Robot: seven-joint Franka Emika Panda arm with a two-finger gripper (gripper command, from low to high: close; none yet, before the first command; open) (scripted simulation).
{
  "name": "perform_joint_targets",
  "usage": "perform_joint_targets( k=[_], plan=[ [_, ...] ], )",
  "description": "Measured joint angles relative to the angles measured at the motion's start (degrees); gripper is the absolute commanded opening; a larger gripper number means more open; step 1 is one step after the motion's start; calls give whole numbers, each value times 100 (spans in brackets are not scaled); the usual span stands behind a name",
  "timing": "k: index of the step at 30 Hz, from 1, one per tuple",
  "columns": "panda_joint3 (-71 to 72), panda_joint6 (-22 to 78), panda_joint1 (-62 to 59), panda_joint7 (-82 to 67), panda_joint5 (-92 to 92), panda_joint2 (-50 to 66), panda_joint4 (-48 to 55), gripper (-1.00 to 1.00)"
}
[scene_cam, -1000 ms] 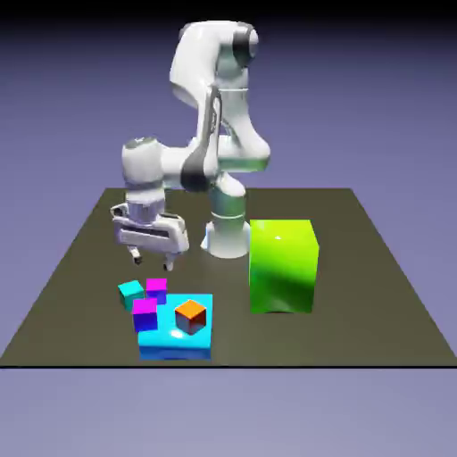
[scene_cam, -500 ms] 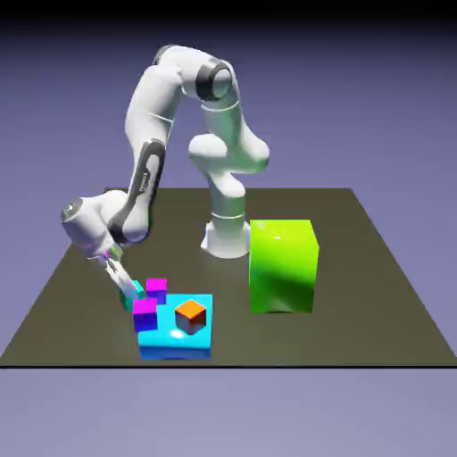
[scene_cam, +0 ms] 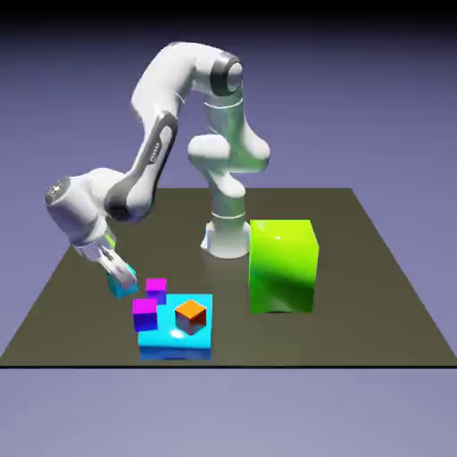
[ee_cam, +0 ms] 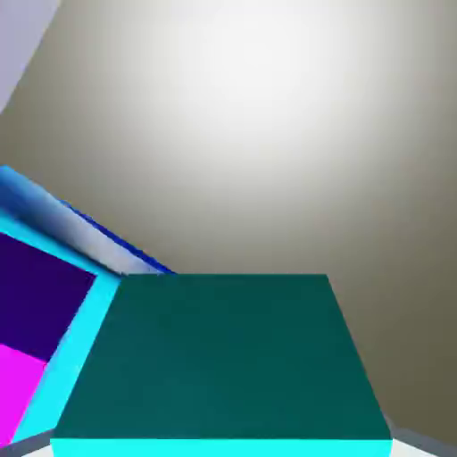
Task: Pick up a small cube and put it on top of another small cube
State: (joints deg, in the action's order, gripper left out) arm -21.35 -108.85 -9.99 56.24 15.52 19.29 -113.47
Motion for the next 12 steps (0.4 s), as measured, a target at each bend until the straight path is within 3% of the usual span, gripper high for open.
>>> perform_joint_targets(
  k=[5, 8, 9, 12],
  plan=[
    [133, 571, 247, 276, -60, 48, 665, -100],
    [222, -175, 286, 146, 108, 278, 126, -100],
    [243, -345, 294, 117, 147, 330, 3, 100],
    [213, -96, 282, 166, 74, 254, 182, 100]
  ],
)
